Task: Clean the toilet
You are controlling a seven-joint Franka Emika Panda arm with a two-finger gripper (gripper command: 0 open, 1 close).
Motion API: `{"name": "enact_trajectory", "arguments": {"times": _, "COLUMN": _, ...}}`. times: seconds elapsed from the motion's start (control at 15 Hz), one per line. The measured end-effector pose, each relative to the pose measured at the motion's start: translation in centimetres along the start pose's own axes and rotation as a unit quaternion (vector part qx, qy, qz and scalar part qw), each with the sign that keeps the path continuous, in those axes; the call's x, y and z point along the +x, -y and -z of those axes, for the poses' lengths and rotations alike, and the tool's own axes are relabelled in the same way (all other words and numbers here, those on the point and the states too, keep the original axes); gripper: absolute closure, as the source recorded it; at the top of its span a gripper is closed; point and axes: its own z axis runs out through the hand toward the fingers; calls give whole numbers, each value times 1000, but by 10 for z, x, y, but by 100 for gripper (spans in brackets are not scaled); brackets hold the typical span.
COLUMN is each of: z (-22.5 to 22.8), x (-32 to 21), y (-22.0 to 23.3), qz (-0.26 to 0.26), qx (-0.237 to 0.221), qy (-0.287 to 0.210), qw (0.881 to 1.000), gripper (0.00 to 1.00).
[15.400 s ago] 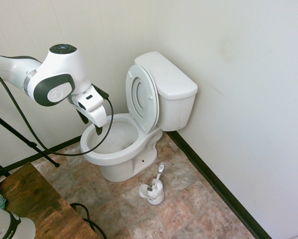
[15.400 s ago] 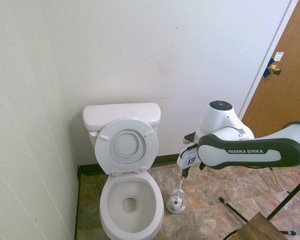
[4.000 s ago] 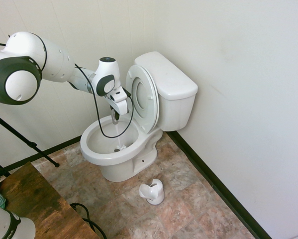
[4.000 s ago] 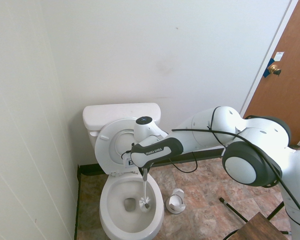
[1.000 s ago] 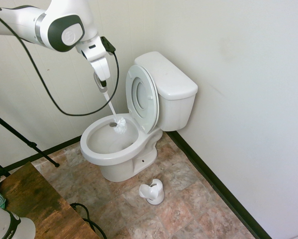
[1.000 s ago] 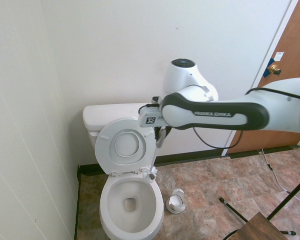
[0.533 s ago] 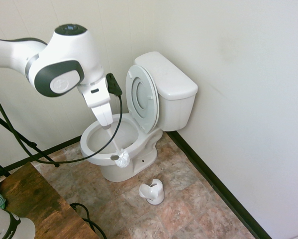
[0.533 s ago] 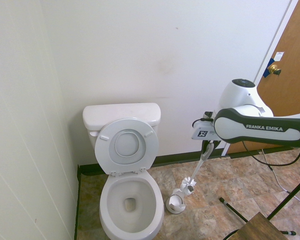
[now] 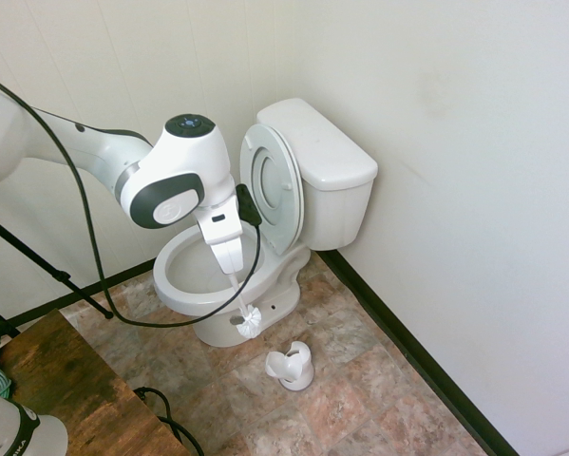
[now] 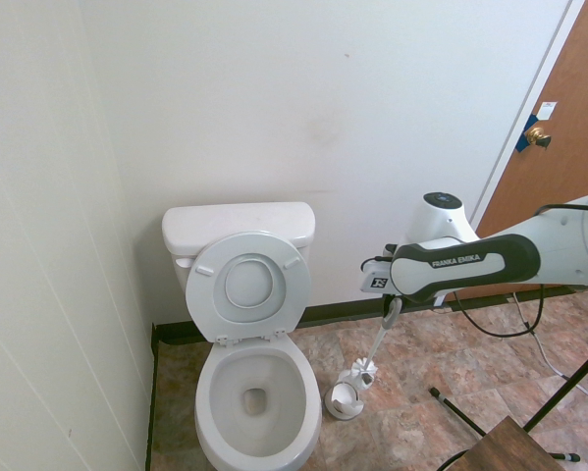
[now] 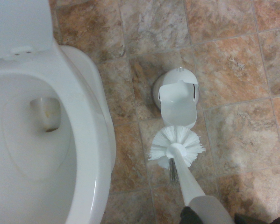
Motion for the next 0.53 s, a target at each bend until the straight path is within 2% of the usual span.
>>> {"name": "enact_trajectory", "arguments": {"times": 0.53, "z": -119, "x": 43, "y": 41, "qz": -54, "qx": -22, "qy": 11, "qw": 998, "gripper": 100}}
